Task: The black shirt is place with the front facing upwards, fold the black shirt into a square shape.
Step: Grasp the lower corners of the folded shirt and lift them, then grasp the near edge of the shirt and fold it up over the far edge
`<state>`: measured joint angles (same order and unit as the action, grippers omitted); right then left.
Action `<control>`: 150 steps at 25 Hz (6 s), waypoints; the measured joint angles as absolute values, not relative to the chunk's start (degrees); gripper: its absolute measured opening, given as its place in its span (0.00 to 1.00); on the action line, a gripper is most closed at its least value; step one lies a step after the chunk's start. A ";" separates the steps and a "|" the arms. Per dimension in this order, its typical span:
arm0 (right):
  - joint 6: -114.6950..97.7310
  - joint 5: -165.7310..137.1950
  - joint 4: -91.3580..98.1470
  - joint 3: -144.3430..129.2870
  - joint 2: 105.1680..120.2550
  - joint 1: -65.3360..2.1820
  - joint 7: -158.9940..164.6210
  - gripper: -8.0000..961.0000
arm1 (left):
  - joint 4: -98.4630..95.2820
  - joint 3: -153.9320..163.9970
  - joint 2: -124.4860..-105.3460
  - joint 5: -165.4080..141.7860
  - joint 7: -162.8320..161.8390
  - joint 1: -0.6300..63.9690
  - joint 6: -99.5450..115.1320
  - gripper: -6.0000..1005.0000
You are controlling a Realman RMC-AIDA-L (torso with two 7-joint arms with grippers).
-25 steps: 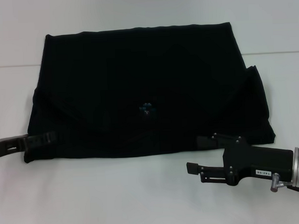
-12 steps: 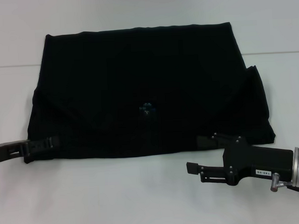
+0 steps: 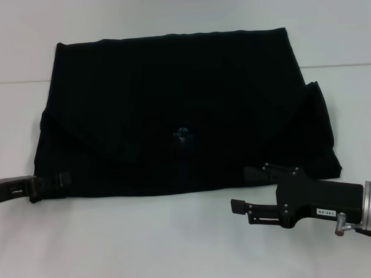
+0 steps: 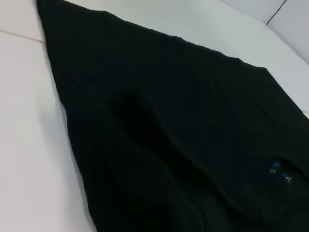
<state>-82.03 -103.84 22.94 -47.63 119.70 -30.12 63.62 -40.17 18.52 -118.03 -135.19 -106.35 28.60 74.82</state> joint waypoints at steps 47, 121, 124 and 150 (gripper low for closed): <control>-83.95 -137.01 51.52 -40.20 110.98 -36.58 146.58 0.89 | -40.00 20.56 -117.71 -136.23 -105.03 29.66 71.90 0.06; -89.03 -146.42 43.89 -41.94 111.49 -40.36 142.89 0.07 | -44.82 20.06 -114.50 -145.35 -116.02 30.36 98.06 0.07; -92.78 -146.49 44.08 -41.40 111.03 -38.83 141.02 0.07 | -45.19 18.64 -114.14 -149.18 -117.29 30.27 103.51 0.07; -102.26 -144.80 35.07 -31.58 109.58 -33.71 130.61 0.07 | -44.96 11.56 -112.79 -155.26 -119.04 30.72 117.54 0.07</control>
<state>-102.26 -144.80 35.07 -31.58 109.58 -33.71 130.61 -44.96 11.56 -112.79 -155.26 -119.04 30.72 117.54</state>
